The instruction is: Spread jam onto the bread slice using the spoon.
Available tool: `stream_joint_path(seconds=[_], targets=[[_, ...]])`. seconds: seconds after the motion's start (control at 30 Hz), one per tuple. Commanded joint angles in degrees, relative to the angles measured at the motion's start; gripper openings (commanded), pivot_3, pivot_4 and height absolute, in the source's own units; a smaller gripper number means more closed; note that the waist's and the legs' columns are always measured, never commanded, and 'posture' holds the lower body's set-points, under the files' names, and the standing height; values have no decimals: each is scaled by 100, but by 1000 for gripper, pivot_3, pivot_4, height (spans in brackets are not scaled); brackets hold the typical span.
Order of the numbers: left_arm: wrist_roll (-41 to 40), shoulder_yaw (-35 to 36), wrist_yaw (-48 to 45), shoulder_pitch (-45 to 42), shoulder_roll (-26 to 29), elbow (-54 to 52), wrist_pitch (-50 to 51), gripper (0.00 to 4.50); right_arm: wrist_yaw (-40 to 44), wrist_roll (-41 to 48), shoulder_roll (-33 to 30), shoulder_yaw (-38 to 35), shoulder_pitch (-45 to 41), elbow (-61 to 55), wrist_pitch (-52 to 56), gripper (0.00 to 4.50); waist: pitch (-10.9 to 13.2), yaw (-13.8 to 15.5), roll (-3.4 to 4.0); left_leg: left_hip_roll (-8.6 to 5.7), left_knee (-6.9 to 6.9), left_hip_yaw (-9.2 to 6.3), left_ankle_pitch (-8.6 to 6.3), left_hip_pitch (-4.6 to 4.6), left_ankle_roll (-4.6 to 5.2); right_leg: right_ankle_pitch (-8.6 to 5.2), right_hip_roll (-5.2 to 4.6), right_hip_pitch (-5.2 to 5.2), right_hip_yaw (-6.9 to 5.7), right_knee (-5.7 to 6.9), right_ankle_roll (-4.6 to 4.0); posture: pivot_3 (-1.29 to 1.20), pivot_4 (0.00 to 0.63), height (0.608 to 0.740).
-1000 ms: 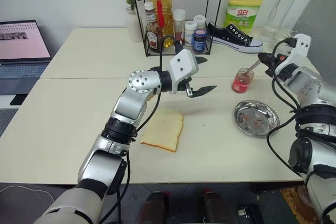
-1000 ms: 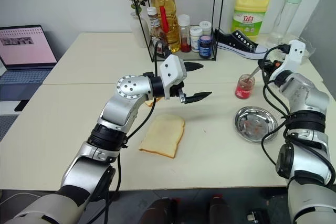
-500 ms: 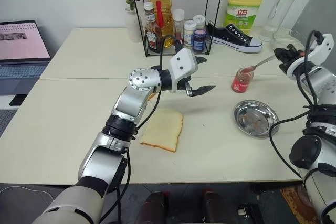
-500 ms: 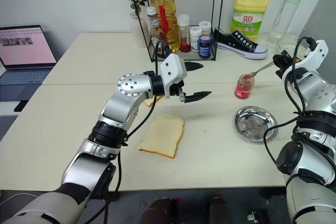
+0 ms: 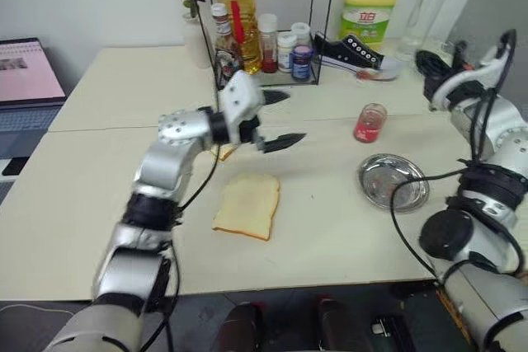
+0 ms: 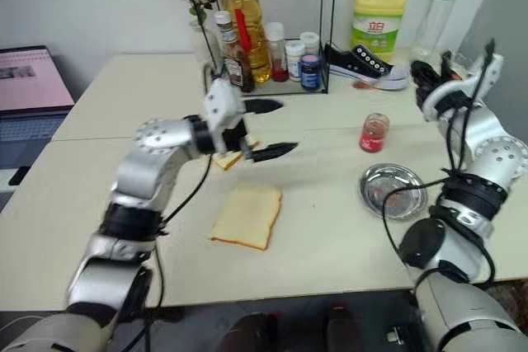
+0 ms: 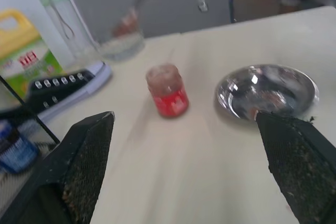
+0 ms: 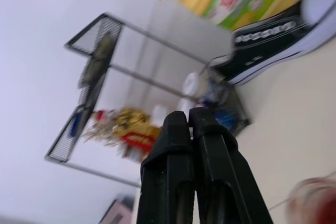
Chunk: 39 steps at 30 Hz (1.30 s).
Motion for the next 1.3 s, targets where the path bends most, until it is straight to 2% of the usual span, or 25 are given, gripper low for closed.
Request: stream_joint_path(seconds=[0.03, 0.23, 0.37, 0.43, 0.53, 0.73, 1.03, 1.3], targets=[[-405, 613, -136, 900, 616, -1091, 241, 4500, -206, 631, 435, 492, -24, -888, 332, 32, -1, -23, 2, 1, -3, 0, 0, 1, 0, 0, 0, -1, 1, 1, -1, 0, 150, 740], [-1046, 1530, 236, 2698, 1110, -2619, 873, 4500, -14, 905, 766, 1552, 592, -1857, 743, 32, -1, 116, 2, -5, -16, -9, 1, 5, -2, -1, -7, 7, -2, -14, -2, 0, 150, 740], [-1011, 2487, 430, 5380, 910, -3894, 747, 4500, 814, 422, 829, 3147, 1500, -2844, 851, 32, -17, 66, -7, -9, -34, 2, 0, 17, -1, 0, -13, 17, 10, -42, -2, 0, 150, 740], [-985, 2684, 572, 6013, 758, -4068, 564, 4500, 1247, 125, 639, 3725, 1840, -3144, 732, 32, -15, 66, -8, -4, -54, 16, -1, 26, 1, -1, -14, 15, 40, -56, -3, 0, 150, 740], [-1010, 2747, 828, 6532, 497, -4287, 391, 4500, 1622, -162, 527, 4188, 2206, -3349, 530, 32, -14, 179, -9, 1, -51, -15, 0, 26, 0, 3, -9, 20, 10, -49, -11, 0, 150, 740], [-908, 2545, 1203, 6935, 191, -4513, 174, 4500, 2231, -1010, 330, 5012, 2633, -3595, -53, 32, -24, 207, -24, -1, -47, -29, 6, 46, 2, 9, -9, 37, -14, -60, -22, 0, 150, 740], [-904, 2250, 1474, 6664, 343, -4566, 249, 4500, 2903, -2398, 172, 5929, 2909, -3505, -1179, 32, -25, 181, -26, 1, -53, -28, 6, 45, 1, 9, -4, 50, -21, -59, -22, 0, 150, 740], [-953, 2107, 1668, 6368, 508, -4624, 427, 4500, 3233, -3027, 213, 6104, 2892, -3358, -1675, 32, -26, 182, -27, -1, -53, -27, 6, 46, 0, 9, -3, 49, -24, -59, -22, 0, 150, 740]])
